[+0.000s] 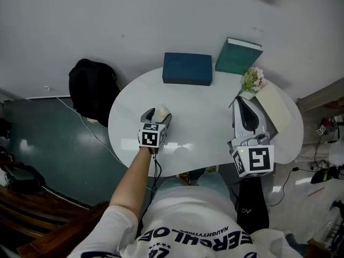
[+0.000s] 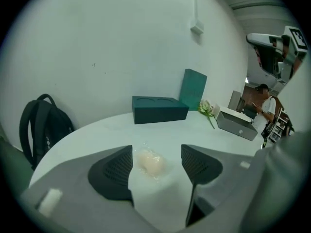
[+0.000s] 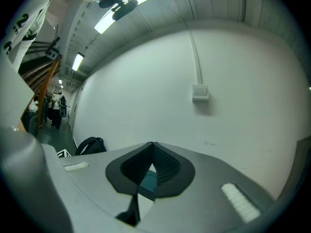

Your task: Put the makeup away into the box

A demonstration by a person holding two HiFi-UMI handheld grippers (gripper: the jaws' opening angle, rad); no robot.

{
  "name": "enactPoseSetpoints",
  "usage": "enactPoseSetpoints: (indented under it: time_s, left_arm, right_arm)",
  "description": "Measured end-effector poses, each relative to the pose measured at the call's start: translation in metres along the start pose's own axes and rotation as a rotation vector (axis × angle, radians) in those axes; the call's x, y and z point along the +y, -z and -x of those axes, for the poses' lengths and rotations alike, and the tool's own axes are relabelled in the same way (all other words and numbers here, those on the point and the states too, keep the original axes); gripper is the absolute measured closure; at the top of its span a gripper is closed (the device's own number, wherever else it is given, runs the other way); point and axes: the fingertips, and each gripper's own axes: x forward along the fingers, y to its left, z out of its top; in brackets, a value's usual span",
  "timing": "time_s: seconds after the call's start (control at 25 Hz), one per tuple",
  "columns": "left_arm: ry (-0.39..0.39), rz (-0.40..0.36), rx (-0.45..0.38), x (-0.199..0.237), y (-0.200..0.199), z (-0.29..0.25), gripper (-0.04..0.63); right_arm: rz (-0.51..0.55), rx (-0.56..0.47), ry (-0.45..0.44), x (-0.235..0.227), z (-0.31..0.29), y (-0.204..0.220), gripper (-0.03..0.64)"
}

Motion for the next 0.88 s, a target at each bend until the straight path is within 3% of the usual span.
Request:
enactPoseSetpoints:
  time_s: [0.32,0.44,0.68,0.88]
  left_arm:
    - [-0.022,0.051,0.113,0.006,0.027,-0.028,0.282]
    - [-0.043,0.051,0.157,0.009,0.036,-0.033,0.405]
    - [-0.036,0.056,0.131,0.009,0.036,-0.025,0.440]
    - [-0.023,-0.032,0.032,0.006,-0.003,-0.007,0.440]
  right_arm:
    - [0.018,0.028,0.014,-0.013,0.007,0.006,0.588]
    - [0.017,0.032,0.013,-0.013,0.004,0.007,0.588]
    - [0.033,0.035,-0.025,-0.003,-0.004,0.009,0.588]
    - [0.037,0.004,-0.034,0.001,-0.011,0.000,0.588]
